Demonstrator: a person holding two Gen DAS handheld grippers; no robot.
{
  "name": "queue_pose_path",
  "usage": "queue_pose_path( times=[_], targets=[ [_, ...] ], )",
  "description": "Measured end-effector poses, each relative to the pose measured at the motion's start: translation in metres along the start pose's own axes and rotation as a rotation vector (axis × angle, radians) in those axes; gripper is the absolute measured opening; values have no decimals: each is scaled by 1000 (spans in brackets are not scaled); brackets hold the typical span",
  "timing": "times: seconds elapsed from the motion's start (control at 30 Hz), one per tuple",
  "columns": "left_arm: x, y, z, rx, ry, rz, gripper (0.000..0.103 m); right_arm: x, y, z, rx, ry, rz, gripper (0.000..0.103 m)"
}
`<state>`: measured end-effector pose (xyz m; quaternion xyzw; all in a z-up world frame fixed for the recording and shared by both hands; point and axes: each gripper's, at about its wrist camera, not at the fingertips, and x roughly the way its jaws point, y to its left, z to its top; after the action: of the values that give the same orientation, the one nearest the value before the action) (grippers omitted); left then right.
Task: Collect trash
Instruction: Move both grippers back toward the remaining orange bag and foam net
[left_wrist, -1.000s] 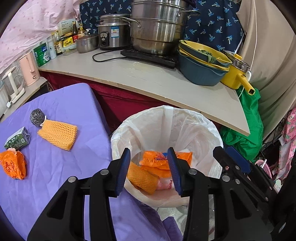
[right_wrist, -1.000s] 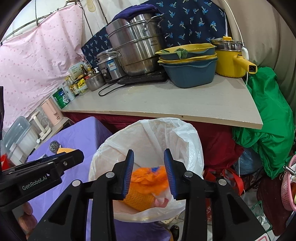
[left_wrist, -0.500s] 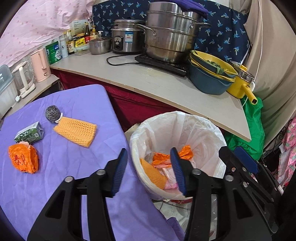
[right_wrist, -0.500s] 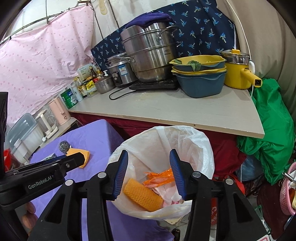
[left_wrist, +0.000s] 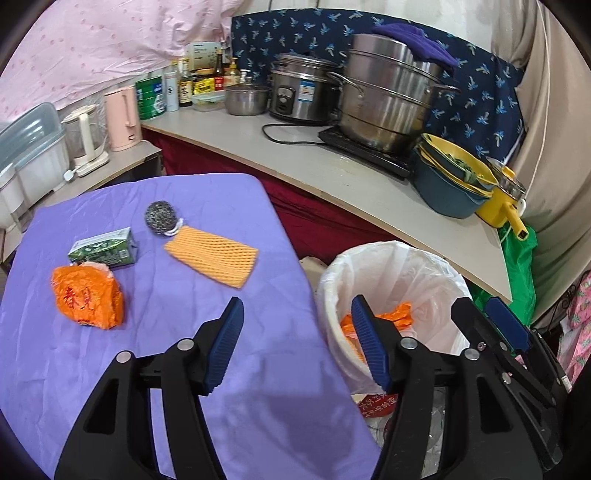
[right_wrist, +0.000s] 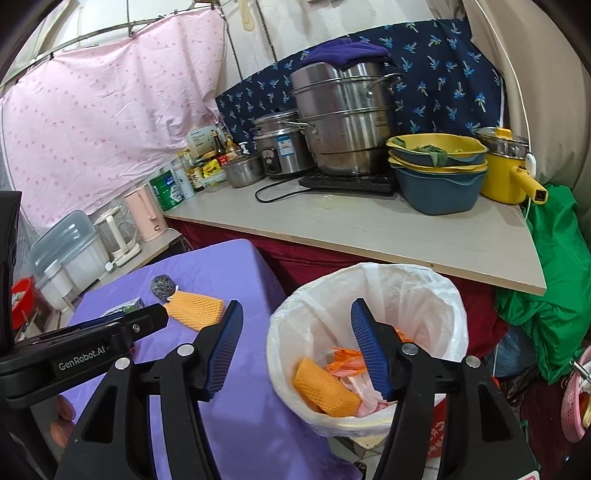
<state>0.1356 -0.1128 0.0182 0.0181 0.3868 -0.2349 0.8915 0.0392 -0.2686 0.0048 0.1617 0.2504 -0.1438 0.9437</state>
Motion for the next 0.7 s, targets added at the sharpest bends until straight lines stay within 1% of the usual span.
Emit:
queue_pose_path(
  times=[0.2,0.27,0.4,0.5,0.57,0.7],
  targets=[
    [-10,38,-5,-56,-13,42,69,3,27,-2,-30,9,30,65],
    [-12,53,-7,-82,-13,59,74,6,36,-4,-39,15,41,65],
    [-15,85,-12,-130,-12,102,79,15,55,-7,-57,33,64,65],
    [-15,114,-16,-172,-4,136,81,22,68,-10,-70,47,81,65],
    [-15,132,-19,-195,0,166,85,28,77,-11,-81,56,90,65],
    [-14,165,-24,-237,8,210,89,42,92,-15,-88,77,106,65]
  ],
)
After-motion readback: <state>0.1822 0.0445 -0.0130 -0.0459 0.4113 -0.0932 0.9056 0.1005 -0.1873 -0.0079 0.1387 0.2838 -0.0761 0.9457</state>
